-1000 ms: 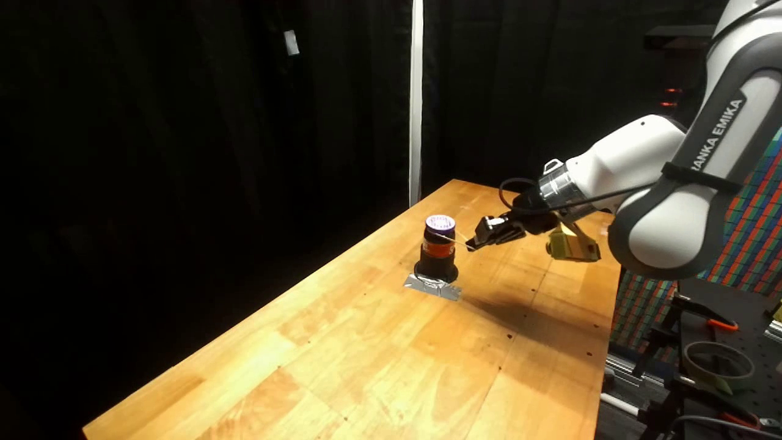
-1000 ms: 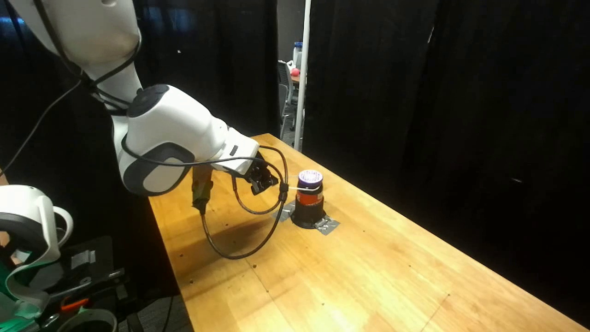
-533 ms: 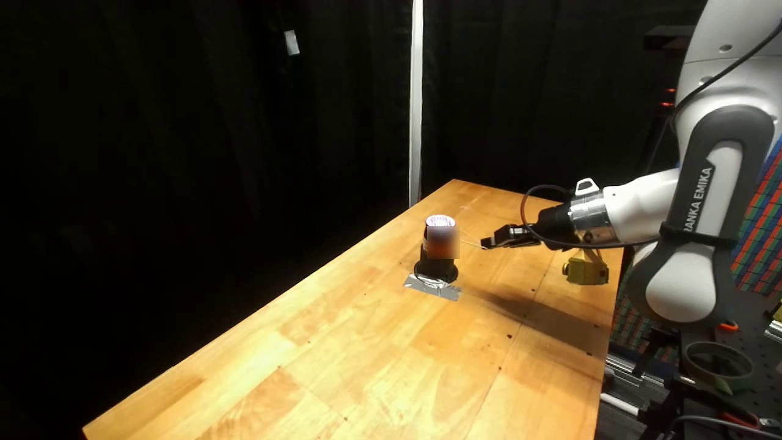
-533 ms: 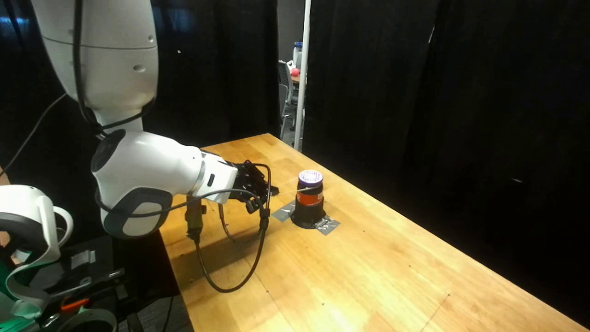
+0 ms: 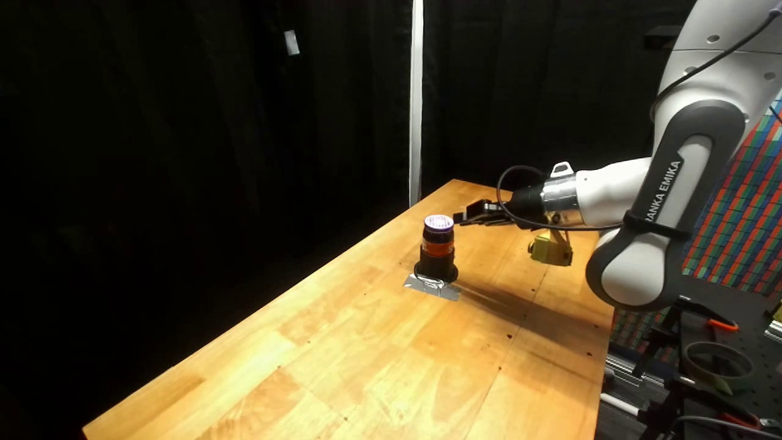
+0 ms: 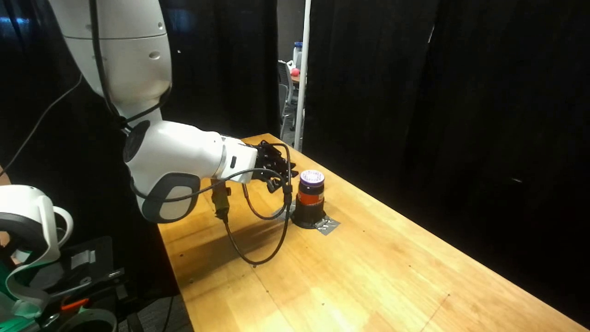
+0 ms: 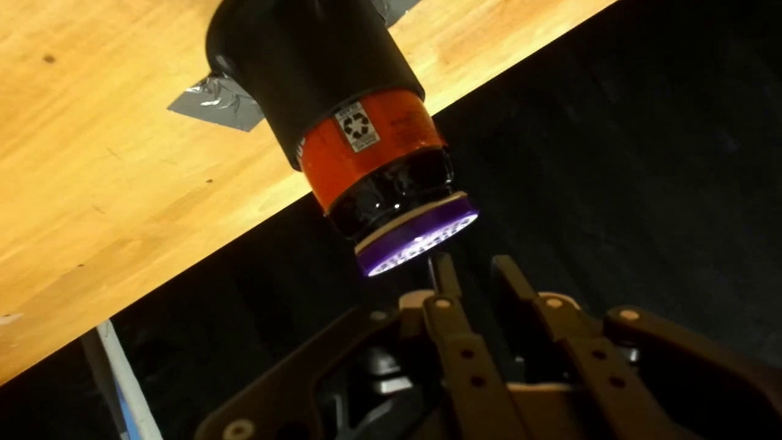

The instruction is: Put the rubber band around the base of the cup

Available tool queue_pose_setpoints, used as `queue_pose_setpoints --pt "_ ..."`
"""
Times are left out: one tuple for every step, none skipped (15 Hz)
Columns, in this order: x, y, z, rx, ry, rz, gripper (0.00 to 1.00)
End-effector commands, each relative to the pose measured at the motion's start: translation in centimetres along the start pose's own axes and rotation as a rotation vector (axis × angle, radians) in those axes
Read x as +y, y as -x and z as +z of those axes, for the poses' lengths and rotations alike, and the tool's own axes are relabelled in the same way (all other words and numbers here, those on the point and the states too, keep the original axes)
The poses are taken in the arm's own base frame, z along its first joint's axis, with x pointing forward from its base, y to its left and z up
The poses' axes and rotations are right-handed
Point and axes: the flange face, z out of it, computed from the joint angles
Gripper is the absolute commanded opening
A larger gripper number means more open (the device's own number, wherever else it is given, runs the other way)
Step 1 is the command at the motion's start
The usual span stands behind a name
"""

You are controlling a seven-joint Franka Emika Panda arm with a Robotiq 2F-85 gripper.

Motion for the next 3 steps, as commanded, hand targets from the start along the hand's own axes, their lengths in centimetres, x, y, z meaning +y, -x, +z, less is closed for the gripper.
queue_pose_setpoints --pt "0.09 0.49 -0.12 -0.017 0.003 0.005 0.56" --pt "0.32 1.17 -0.27 -0.035 0.008 0.007 0.40" --pt "0.36 1.32 -0.25 -0.040 0.009 0.010 0.47"
